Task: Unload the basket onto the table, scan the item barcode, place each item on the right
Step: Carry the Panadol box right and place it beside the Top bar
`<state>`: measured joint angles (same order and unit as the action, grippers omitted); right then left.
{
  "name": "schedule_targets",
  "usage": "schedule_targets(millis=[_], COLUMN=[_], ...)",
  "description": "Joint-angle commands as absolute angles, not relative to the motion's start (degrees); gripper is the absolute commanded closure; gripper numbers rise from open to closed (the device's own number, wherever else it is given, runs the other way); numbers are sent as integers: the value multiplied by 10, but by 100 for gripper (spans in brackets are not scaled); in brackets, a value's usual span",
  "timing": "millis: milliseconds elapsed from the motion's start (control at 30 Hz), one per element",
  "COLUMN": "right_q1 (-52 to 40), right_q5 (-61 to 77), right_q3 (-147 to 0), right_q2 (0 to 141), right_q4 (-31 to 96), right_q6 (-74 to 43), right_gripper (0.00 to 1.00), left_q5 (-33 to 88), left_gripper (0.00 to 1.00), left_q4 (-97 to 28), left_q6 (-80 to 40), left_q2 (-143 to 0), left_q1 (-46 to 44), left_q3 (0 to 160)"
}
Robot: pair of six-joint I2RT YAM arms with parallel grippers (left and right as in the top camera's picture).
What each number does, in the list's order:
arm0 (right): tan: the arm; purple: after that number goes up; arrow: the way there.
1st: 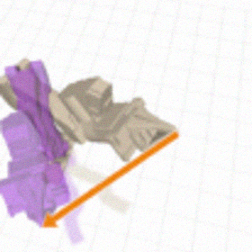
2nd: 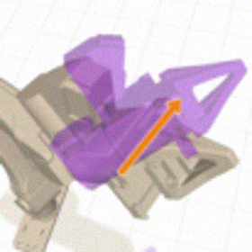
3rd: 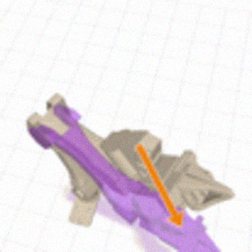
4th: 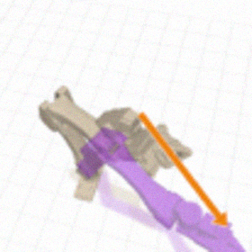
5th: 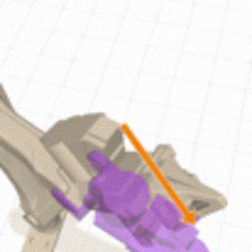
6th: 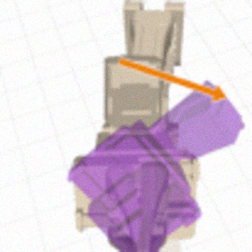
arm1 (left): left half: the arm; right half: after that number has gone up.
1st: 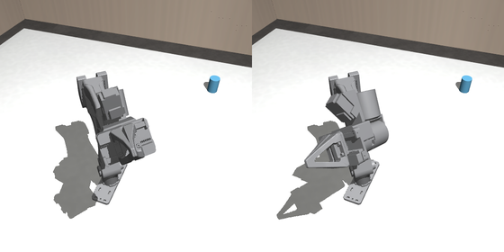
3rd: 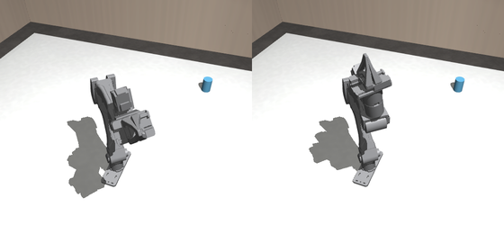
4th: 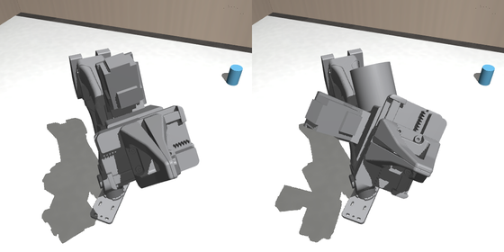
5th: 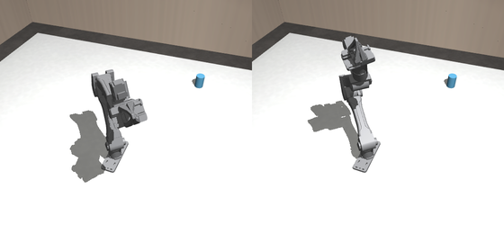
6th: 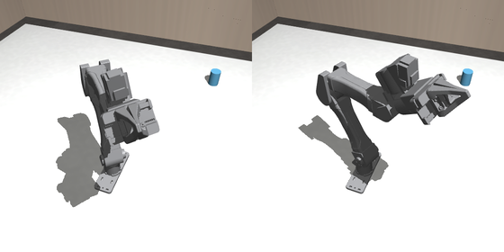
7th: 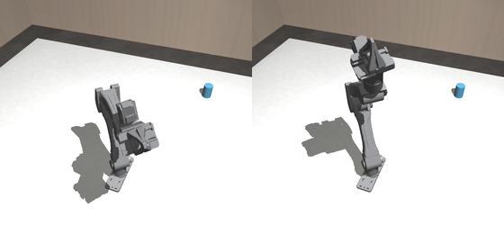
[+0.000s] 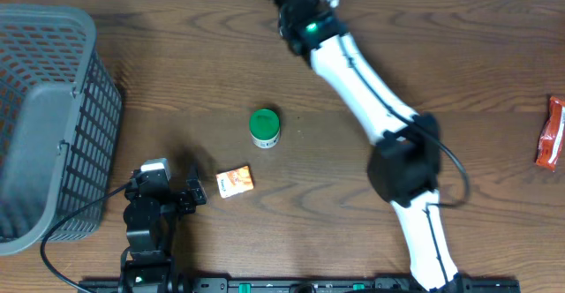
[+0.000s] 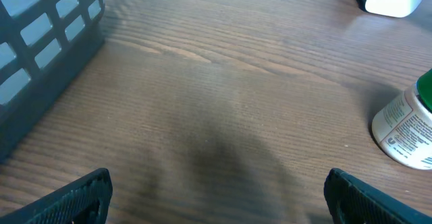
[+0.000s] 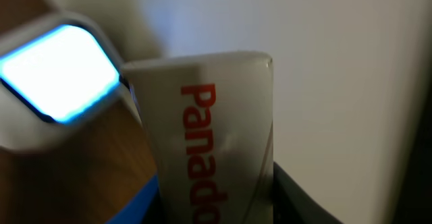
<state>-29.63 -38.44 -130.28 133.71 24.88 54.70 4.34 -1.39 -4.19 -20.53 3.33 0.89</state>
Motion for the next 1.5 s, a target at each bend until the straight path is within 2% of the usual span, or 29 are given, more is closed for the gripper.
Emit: schedule_targets(millis=[0,133,200,367,700,833,933,1033,1133,1167,1200,1467], right_q1=[-247,-179,-132,-31,171,237,281,323,355,364,371,356], right_q5=[-460,-449,-396,-290,-166,-144,-145,-145,-127,-111,-92,225], right_q3=[-1310,-1310,-1310,-1307,-1181,-1107,-1079,-1083,-1093,-1095,-1096,-1097], right_q2=[1298,1294,1296,1306,1313,1313,1313,1308,1286,1272,1256,1092], right_q4=[325,468,542,640,644,609,600,608,615,615,614,608], right_q6=[433,307,225,154,122,109,95,76,64,64,64,8], right_gripper=[80,79,78,80,78,71,70,54,28,10,1,1], left_q5=[50,50,50,50,50,50,50,50,50,50,50,50], left_gripper=[1,1,1,1,1,1,2,1,1,1,1,2], left_q4=[-36,-36,-36,-36,-36,-36,-36,-36,-36,-36,-36,-36], left_q6=[-34,-34,-34,-34,-34,-34,-34,-34,-34,-34,-34,-34], left_q2=[-205,-205,-205,-205,-205,-205,-205,-205,-205,-205,-205,-205], left_q1=[35,35,35,35,35,35,35,35,35,35,35,35], left_q3=[3,3,2,2,2,2,2,2,3,3,3,3])
